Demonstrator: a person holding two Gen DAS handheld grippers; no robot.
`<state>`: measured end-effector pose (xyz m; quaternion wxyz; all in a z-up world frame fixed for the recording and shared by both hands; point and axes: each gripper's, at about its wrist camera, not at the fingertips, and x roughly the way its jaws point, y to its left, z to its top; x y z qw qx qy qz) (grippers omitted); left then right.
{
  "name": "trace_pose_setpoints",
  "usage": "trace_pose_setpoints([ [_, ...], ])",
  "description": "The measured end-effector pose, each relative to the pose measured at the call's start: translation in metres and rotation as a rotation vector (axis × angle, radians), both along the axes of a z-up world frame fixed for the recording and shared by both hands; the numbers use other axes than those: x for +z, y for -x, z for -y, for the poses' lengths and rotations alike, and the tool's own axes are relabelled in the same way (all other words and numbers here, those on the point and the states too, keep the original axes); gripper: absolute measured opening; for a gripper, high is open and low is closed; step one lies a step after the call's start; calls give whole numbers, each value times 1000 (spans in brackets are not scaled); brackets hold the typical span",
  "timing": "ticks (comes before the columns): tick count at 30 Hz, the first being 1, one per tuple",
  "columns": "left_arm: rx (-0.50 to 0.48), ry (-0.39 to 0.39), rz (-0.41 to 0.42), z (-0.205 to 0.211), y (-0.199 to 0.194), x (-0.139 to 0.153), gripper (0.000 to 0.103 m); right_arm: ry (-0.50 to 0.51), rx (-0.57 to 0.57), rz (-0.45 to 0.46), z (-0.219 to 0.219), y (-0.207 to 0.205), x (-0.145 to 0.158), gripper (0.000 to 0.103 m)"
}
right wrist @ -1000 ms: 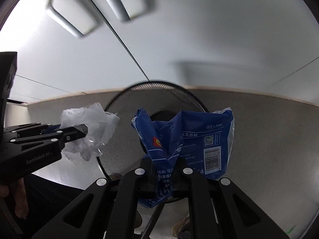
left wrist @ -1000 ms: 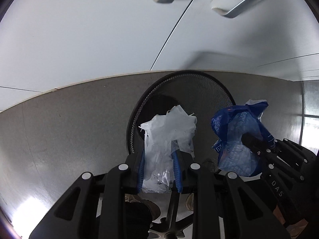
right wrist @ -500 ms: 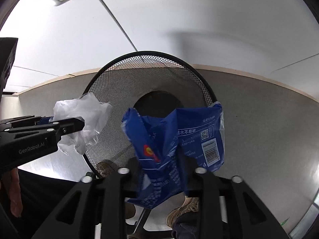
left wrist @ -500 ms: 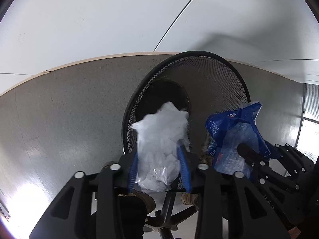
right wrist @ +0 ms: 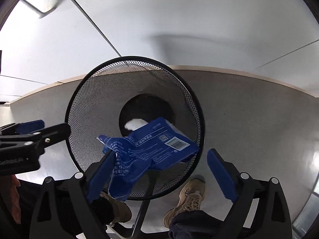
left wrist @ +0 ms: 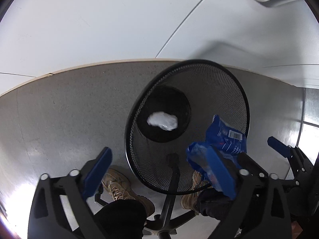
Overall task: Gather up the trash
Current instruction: 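Open both grippers over the wastebasket to drop the bags, then raise both tools back toward the counter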
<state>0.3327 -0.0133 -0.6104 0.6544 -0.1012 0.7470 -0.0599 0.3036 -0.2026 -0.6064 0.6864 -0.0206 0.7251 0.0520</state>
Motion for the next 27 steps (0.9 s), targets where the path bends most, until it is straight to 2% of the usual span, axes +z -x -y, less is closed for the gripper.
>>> trace_pose_setpoints([
  [4, 3, -11, -11, -3, -2, -4, 99, -14, -21, 25, 5, -1, 9, 100],
  [6, -4, -14, -23, -1, -3, -2, 99, -8, -30, 22, -1, 0, 8, 100],
  [10, -7, -25, 3, -4, -8, 0, 99, -1, -34, -5, -5, 3, 3, 100],
  [16, 15, -19, 18, -12, -3, 4, 99, 8, -41, 14, -7, 2, 7, 100],
  [21, 35, -10, 54, -17, 0, 25, 99, -3, -44, 46, -12, 8, 18, 100],
  [27, 51, -8, 121, -25, 10, 67, 99, 1, -36, 111, -15, 15, 53, 100],
])
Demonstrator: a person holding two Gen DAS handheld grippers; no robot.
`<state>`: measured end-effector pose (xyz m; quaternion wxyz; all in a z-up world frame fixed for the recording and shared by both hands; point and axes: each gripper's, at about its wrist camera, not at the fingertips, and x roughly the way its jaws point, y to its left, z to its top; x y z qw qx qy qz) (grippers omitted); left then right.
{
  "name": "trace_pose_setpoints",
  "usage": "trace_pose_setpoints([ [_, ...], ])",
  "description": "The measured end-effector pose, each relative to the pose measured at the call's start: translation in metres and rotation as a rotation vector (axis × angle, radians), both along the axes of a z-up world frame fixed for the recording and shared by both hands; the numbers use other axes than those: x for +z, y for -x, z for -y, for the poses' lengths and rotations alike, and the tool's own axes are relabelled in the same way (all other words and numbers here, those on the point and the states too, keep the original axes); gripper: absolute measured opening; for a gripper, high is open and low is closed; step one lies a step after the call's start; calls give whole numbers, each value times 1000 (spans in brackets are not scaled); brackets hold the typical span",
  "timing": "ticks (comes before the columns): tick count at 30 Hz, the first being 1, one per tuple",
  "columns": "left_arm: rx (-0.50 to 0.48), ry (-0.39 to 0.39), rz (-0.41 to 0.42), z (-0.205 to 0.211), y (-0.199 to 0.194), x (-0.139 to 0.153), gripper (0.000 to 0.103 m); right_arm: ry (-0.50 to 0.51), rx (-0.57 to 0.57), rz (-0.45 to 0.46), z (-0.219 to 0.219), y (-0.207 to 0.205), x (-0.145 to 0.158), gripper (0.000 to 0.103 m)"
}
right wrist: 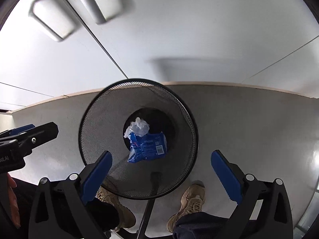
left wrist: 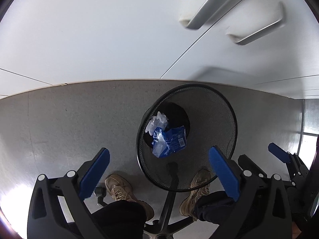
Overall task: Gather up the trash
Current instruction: 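Raise both tools back toward the counter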
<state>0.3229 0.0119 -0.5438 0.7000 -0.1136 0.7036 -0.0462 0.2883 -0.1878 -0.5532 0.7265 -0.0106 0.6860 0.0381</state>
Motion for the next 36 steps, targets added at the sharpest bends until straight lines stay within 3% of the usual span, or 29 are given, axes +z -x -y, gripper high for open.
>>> trace_pose_setpoints([
  [8, 5, -20, 154, -8, 14, 89, 99, -11, -8, 115, -2, 12, 73, 100],
  [19, 21, -29, 381, -14, 58, 219, 99, -66, -24, 348, 8, 40, 197, 100],
  [23, 24, -74, 442, -16, 72, 259, 99, -85, -33, 433, 14, 52, 240, 100],
  [28, 13, -131, 582, -15, 97, 311, 99, -71, -43, 557, 22, 70, 291, 100],
  [36, 10, -127, 778, -17, 132, 385, 99, -115, -45, 667, 29, 93, 357, 100],
])
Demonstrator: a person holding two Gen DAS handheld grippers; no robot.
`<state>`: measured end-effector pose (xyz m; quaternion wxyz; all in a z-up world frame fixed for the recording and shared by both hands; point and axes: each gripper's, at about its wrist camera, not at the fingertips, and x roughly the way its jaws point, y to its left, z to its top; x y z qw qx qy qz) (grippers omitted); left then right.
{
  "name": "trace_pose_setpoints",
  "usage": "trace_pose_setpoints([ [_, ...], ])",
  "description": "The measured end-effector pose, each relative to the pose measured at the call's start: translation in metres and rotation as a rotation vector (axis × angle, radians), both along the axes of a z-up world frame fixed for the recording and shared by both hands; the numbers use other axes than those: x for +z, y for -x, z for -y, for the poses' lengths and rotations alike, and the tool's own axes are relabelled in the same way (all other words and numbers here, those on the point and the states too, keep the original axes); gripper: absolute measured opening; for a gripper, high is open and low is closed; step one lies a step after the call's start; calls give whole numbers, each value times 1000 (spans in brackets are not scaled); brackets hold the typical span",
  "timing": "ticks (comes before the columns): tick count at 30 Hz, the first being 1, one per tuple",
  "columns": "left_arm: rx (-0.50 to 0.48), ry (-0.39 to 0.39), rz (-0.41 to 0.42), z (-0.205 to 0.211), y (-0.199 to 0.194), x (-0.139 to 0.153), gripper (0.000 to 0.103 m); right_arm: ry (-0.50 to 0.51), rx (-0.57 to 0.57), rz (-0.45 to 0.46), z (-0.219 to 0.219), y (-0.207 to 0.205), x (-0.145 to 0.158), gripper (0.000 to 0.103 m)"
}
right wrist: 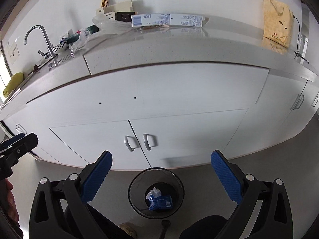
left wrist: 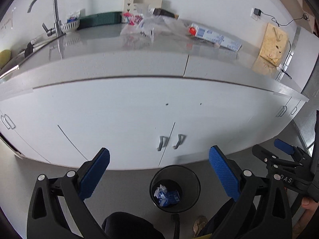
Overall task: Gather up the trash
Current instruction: 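Raise both tools back toward the counter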
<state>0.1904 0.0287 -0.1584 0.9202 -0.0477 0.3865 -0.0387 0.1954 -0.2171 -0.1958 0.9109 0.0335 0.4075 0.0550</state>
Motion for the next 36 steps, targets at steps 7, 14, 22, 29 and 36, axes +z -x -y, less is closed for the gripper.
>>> trace_pose_setpoints([
  [7, -10, -25, 143, 7, 21, 54, 99, -9, -11, 100, 13, 14, 51, 100],
  [14, 37, 68, 174, -8, 22, 81, 99, -7, -10, 202, 23, 21, 93, 100],
  [22, 42, 60, 192, -19, 3, 97, 99, 44, 10, 279, 18, 19, 126, 100],
  [29, 51, 21, 217, -19, -21, 111, 99, 53, 8, 303, 13, 1, 142, 100],
  [36, 64, 9, 218, -24, -54, 116, 99, 50, 15, 277, 11, -37, 152, 100],
])
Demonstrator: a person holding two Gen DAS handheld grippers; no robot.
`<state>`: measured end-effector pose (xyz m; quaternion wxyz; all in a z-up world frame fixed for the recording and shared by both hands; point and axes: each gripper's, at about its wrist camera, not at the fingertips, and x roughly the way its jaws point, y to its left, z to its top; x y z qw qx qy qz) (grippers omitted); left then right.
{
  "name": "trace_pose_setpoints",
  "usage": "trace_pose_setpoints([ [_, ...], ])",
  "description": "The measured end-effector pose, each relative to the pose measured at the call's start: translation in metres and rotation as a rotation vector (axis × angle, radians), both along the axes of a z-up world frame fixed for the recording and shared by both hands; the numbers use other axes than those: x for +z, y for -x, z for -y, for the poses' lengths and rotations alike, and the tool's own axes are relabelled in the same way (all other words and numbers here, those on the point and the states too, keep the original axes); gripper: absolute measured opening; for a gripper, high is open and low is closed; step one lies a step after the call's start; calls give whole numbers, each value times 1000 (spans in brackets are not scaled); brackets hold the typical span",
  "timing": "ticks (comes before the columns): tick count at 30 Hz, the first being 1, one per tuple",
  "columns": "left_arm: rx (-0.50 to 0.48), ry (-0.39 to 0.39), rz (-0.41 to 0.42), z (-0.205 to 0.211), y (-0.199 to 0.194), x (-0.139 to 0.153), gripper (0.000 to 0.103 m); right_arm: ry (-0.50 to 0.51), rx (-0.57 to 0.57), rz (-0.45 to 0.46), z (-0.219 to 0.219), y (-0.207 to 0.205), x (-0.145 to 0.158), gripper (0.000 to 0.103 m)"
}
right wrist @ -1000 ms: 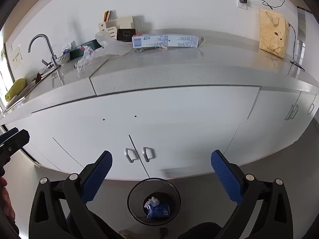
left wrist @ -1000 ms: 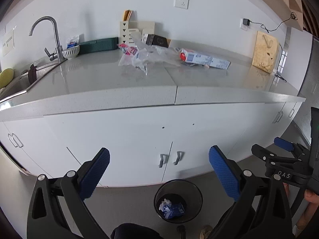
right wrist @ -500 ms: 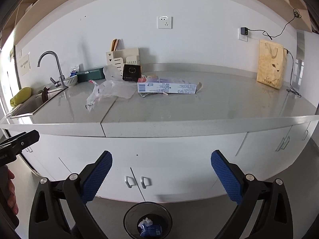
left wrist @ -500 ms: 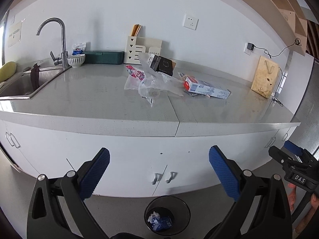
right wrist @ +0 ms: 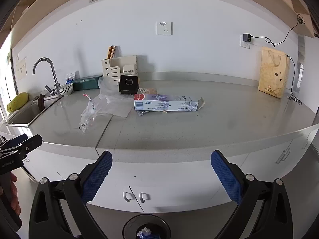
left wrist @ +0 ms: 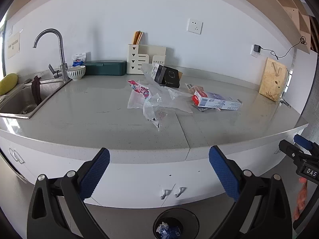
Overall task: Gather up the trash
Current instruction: 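Raise both tools back toward the counter, then grasp the pink-wrapped plastic bag with the left gripper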
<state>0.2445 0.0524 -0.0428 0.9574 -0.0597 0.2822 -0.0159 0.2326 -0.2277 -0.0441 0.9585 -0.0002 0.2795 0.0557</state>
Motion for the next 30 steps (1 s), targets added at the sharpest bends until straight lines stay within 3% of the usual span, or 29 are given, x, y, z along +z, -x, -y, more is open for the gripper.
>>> trace_pose_setpoints([
  [4, 3, 7, -2, -3, -22, 3, 99, 70, -2, 19, -9, -24, 4, 100],
  [16, 1, -13, -8, -2, -98, 11, 99, 91, 12, 17, -16, -103, 6, 100],
  [25, -59, 55, -42, -23, -156, 10, 99, 108, 38, 19, -27, -166, 4, 100],
  [28, -92, 64, -92, -27, -184, 8, 99, 118, 51, 13, -32, -190, 1, 100],
  [30, -109, 112, -149, -34, -207, 2, 99, 104, 73, -17, -34, -209, -4, 100],
])
